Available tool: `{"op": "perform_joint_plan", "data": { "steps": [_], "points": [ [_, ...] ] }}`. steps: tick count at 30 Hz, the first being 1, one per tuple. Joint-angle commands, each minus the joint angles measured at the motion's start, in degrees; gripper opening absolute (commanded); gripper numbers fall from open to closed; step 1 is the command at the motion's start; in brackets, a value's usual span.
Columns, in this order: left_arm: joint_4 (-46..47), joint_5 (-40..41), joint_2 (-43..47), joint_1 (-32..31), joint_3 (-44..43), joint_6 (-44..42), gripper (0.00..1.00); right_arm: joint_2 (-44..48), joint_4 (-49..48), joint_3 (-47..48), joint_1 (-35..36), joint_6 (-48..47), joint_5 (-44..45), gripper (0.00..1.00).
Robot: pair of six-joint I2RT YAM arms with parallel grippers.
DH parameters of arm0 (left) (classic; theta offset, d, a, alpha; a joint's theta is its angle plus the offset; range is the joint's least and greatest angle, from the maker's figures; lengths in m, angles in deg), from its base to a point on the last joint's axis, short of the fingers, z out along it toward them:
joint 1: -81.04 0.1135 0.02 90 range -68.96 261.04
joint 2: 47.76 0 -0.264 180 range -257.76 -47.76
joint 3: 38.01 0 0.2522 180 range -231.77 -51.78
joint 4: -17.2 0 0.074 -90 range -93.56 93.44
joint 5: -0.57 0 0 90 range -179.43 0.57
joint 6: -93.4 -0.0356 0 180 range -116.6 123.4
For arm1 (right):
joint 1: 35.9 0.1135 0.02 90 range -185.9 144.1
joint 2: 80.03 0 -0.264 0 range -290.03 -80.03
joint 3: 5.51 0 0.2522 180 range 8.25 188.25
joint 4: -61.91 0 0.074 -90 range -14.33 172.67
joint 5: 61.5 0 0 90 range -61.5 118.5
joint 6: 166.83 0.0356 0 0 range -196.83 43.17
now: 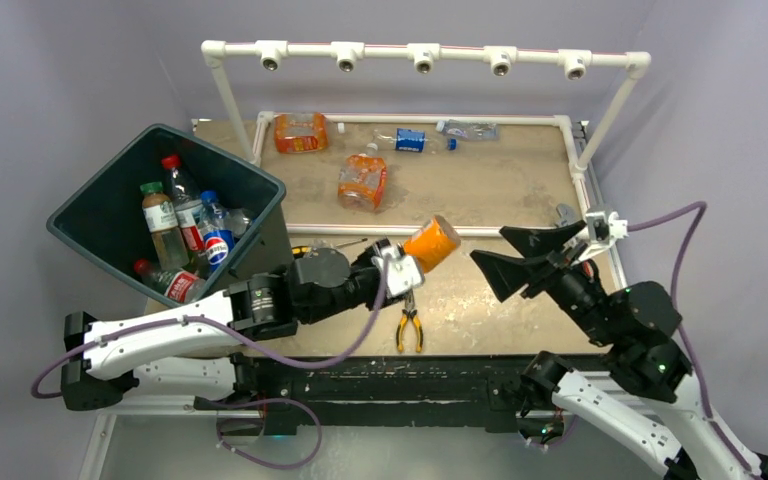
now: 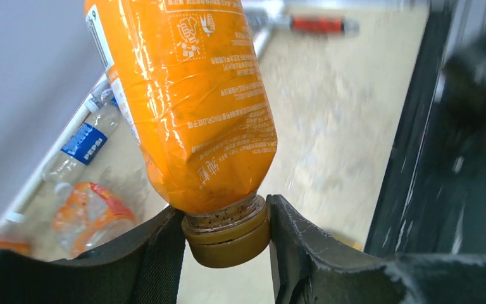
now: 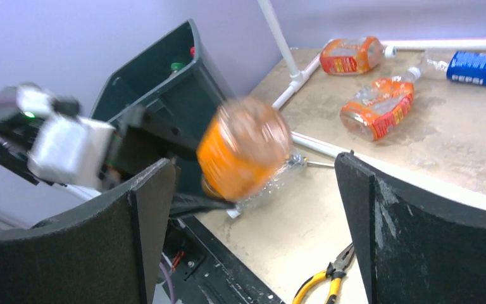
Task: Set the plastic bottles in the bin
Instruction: Pick up the plastic bottle at the center of the board.
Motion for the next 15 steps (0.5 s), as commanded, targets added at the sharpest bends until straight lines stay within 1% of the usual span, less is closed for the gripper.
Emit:
{"op": "perform_joint_plan", "data": {
  "steps": [1, 3, 7, 9, 11, 12, 13, 15],
  "points": [
    [-15.65, -8.14, -2.15, -1.45, -3.01, -26.05, 0.0, -1.38, 13.47, 8.6, 0.24, -4.8, -4.99, 0.99],
    [-17.03, -7.83, -2.48, -1.97, -3.96, -32.93, 0.0, -3.31, 17.23, 11.62, 0.2, -5.26, -6.02, 0.99],
    [-19.39, -4.2, -3.59, -2.45, -6.9, -44.19, 0.0, -7.84, 21.94, 13.81, 0.27, -6.4, -12.89, 0.99],
    [-20.99, -0.19, -4.61, -3.01, -8.65, -49.37, 0.0, -9.62, 22.26, 12.97, 0.25, -6.28, -16.04, 0.99],
    [-21.32, 5.96, -5.08, -4.09, -8.63, -54.95, 0.0, -10.64, 21.1, 11.37, 0.24, -6.31, -19.67, 0.99],
    [-20.91, 7.66, -5.05, -4.63, -8.08, -57.87, 0.0, -10.99, 20.55, 10.58, 0.29, -6.4, -20.8, 0.99],
    [-19.73, 11.21, -4.9, -5.24, -6.93, -61.81, 0.0, -11.47, 20.23, 10.16, 0.25, -6.65, -21.31, 0.99],
    [-16.56, 14.32, -3.8, -5.89, -4.36, -66.82, 0.0, -11.93, 19.79, 9.8, 0.27, -7.22, -21.69, 0.99]
  ]
}}
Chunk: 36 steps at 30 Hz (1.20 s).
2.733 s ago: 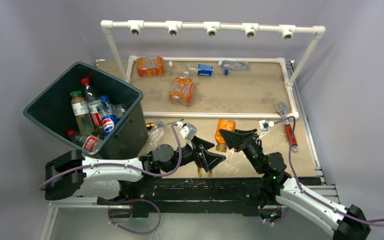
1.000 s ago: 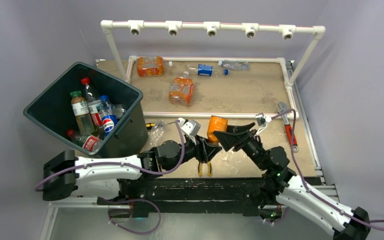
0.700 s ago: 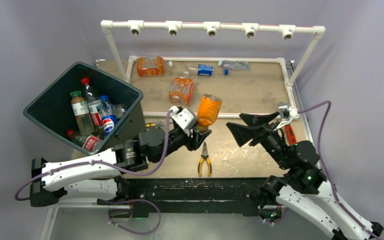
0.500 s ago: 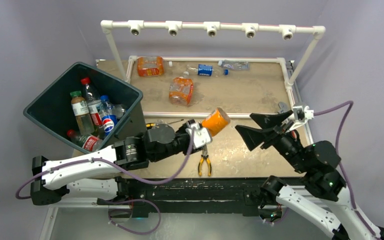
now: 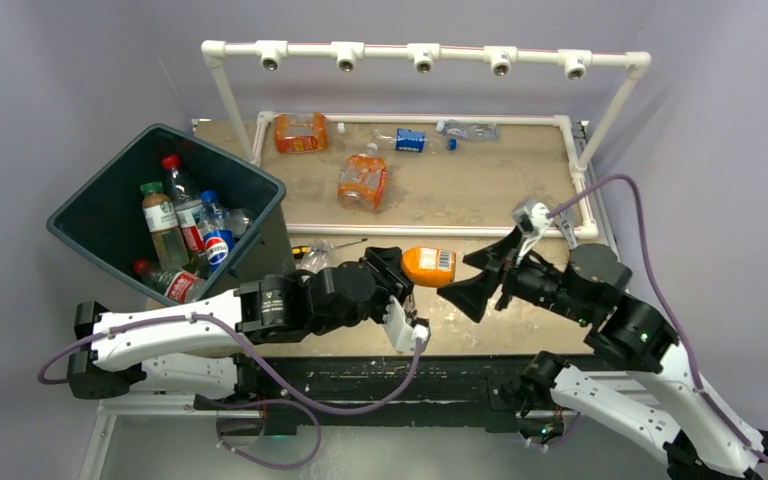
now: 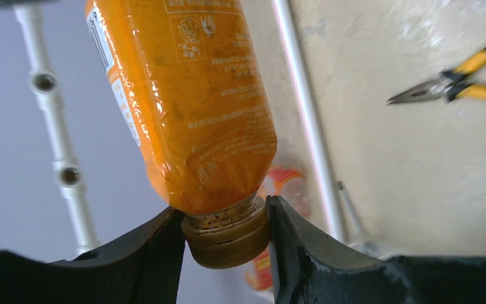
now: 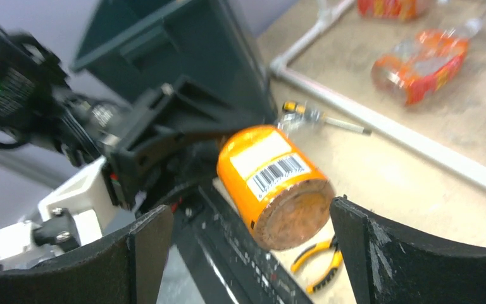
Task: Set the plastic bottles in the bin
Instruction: Pick up the plastic bottle at the center of the board.
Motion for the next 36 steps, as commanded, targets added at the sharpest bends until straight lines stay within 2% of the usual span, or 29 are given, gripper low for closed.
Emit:
{"op": "perform_joint_plan", "data": {
  "steps": [1, 5, 11, 19, 27, 28, 33, 36],
  "points": [
    [5.23, 11.1, 2.03, -1.61, 3.39, -18.6, 0.0, -1.02, 0.53, -0.82, 0.2, -2.27, -5.46, 0.99],
    [9.46, 14.69, 4.06, -3.14, 7.02, -26.33, 0.0, -2.76, 0.4, -0.48, 0.21, -3.46, -4.79, 0.99],
    [12.18, 16.37, 4.65, -6.1, 7.05, -31.6, 0.0, -6.41, -0.62, -0.84, 0.27, -5.61, -3.93, 0.99],
    [15.35, 13.24, 5.04, -6.75, 7.57, -32.27, 0.0, -10.37, -4.07, -2.07, 0.26, -7.2, -3.34, 0.98],
    [15.6, 12.48, 6.57, -6.75, 9.39, -31.52, 0.0, -9.95, -7.18, -4.64, 0.28, -8.61, -6.17, 0.85],
    [15.77, 12.25, 6.79, -6.75, 9.59, -31.51, 0.0, -9.94, -7.35, -4.71, 0.26, -8.85, -7.06, 0.85],
    [16.26, 10.13, 7.65, -6.75, 9.85, -30.37, 0.0, -9.6, -6.96, -3.34, 0.28, -9.31, -3.94, 0.99],
    [16.34, 6.29, 8.78, -6.75, 9.11, -27.29, 0.0, -7.58, -6.62, -2.49, 0.27, -9.98, -3.6, 0.99]
  ]
}}
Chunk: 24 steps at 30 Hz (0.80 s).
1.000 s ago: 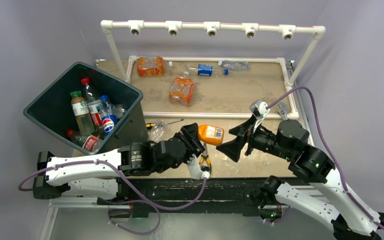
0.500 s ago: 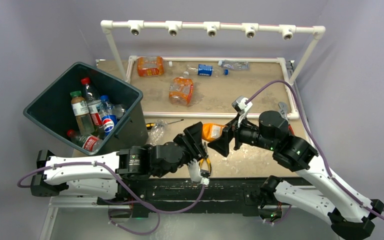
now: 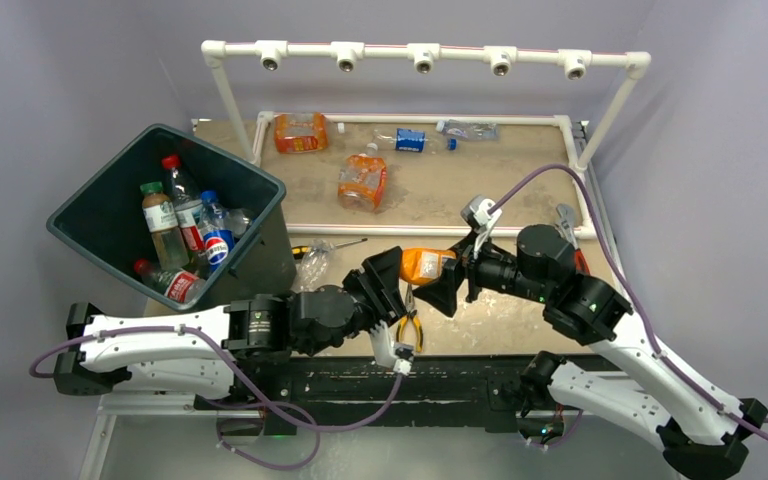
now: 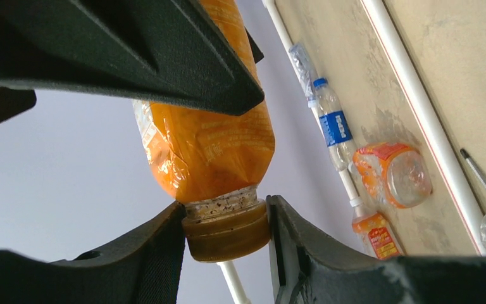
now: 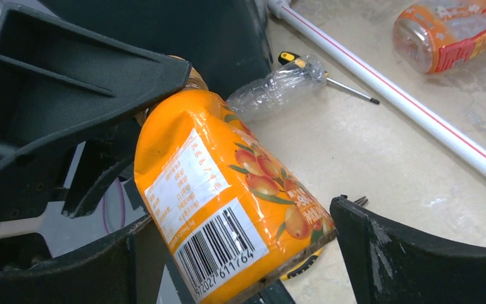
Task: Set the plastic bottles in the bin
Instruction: Pick up the plastic bottle at the center of the board.
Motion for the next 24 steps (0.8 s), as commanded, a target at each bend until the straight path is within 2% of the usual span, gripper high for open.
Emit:
{"op": "perform_joint_plan", "data": {
  "steps": [1, 5, 8, 16, 24],
  "points": [
    [2.53, -7.49, 2.89, -0.36, -1.43, 5.24, 0.0, 3.35, -1.73, 2.32, 0.12, -2.36, 1.66, 0.99],
    [-2.23, -15.19, 2.49, -0.11, -4.56, 14.01, 0.0, 5.74, 0.57, 3.83, 0.12, -4.19, -0.07, 0.99],
    [-3.97, -18.65, 1.53, 0.28, -6.32, 17.44, 0.0, 5.97, 2.6, 5.23, 0.12, -4.85, -3.78, 0.99],
    [-3.53, -25.07, 2.56, 3.95, -8.27, 18.64, 0.0, 6.74, 4.38, 5.66, 0.12, -4.28, -10.61, 0.99],
    [-3.67, -25.1, 0.98, 4.57, -9.18, 17.35, 0.0, 4.2, 4.34, 4.36, 0.12, -2.56, -13.08, 0.98]
  ]
}}
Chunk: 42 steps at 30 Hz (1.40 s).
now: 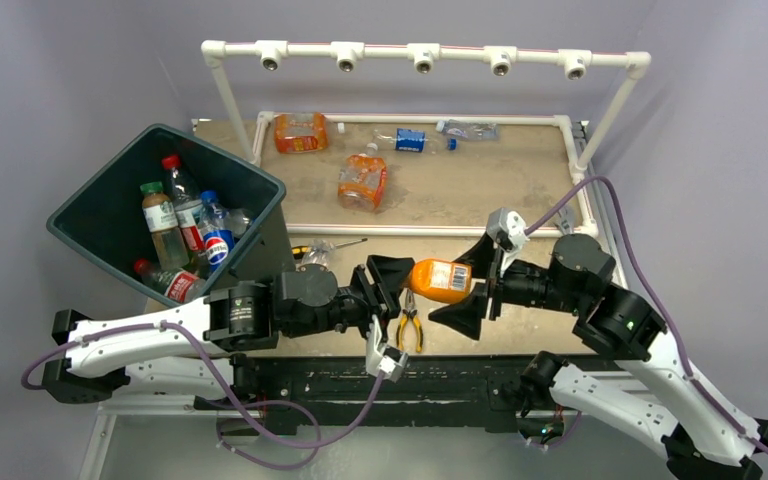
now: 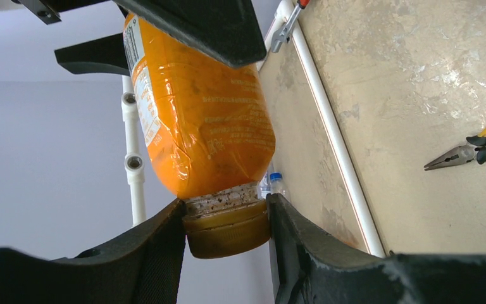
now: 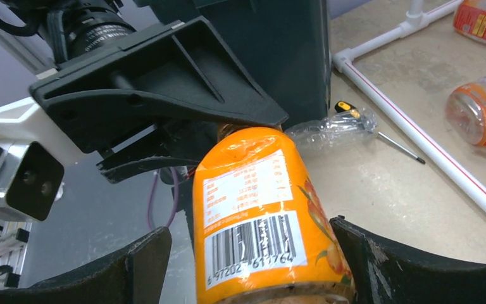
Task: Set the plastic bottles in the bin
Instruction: Pick up the plastic bottle at the center of the board.
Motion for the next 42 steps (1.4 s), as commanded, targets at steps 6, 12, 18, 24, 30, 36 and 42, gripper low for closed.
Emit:
{"op": "perform_joint_plan", "data": {
  "steps": [6, 12, 18, 24, 30, 36, 42],
  "points": [
    [0.97, -2.17, -1.72, 0.47, -3.33, 0.0, 0.0, -1.54, -1.98, -0.74, 0.02, 2.55, -1.18, 0.8],
    [0.92, -1.66, -2.2, 0.56, -3.31, -0.09, 0.0, 0.07, -4.83, -1.42, 0.01, 3.33, -0.78, 0.54],
    [8.1, 2.05, -0.13, 0.55, 0.51, 1.05, 0.76, 3.82, -5.84, -1.08, 0.01, 2.05, 1.57, 0.41],
    [27.15, 7.21, 3.96, 0.56, 4.65, 19.57, 0.99, 17.39, -15.63, -6.36, 0.0, 2.68, 18.64, 0.32],
    [43.71, 16.31, 2.41, 0.56, 6.96, 59.24, 0.99, 32.97, -39.95, -26.86, -0.07, 9.86, 24.38, 0.31],
    [68.35, 15.5, -2.31, 0.56, 16.23, 86.76, 0.99, 34.65, -53.81, -37.36, -0.07, 14.23, 24.55, 0.26],
    [81.14, 15.42, -8.77, 0.56, 18.53, 99.35, 0.99, 33.63, -59.29, -40.19, -0.06, 15.78, 25.08, 0.24]
  ]
}}
